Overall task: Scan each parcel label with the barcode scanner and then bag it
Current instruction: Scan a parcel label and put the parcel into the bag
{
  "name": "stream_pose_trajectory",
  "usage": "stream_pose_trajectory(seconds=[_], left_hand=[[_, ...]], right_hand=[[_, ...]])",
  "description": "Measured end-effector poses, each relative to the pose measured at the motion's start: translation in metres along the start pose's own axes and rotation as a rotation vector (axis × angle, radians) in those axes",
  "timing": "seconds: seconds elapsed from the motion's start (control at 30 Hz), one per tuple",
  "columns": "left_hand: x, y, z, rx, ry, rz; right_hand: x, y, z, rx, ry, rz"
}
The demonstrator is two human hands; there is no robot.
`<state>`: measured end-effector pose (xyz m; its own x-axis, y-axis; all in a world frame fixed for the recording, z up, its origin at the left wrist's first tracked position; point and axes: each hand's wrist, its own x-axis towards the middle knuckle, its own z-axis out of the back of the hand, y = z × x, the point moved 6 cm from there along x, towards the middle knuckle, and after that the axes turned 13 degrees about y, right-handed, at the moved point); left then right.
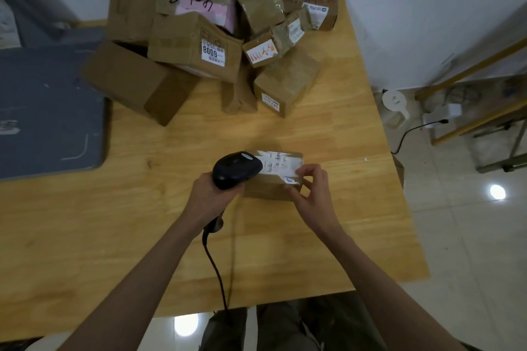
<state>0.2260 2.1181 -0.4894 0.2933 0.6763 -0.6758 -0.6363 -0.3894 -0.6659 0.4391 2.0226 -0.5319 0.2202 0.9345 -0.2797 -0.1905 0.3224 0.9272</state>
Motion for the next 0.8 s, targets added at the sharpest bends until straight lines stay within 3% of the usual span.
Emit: stream_pose_trajectory(seconds=[0.33, 0.53, 0.67, 0.8], left_hand=[[-0.014, 0.019, 0.003, -0.04, 0.091, 0.026], [-0.016, 0.011, 0.005, -0.01, 0.114, -0.03], [-0.015, 0.002, 0.008, -0.058, 0.126, -0.04], [-0.014, -0.01, 0.012, -0.155, 0.151, -0.074]], right_hand=[[-0.007, -0.007, -0.011, -0.055, 0.077, -0.02], [0.011, 0.004, -0.015, -0.292, 0.229, -0.087], [0.019, -0.003, -0.014, -0.123, 0.233, -0.215], [0.017, 0.007, -0.01, 0.069, 0.112, -0.082]])
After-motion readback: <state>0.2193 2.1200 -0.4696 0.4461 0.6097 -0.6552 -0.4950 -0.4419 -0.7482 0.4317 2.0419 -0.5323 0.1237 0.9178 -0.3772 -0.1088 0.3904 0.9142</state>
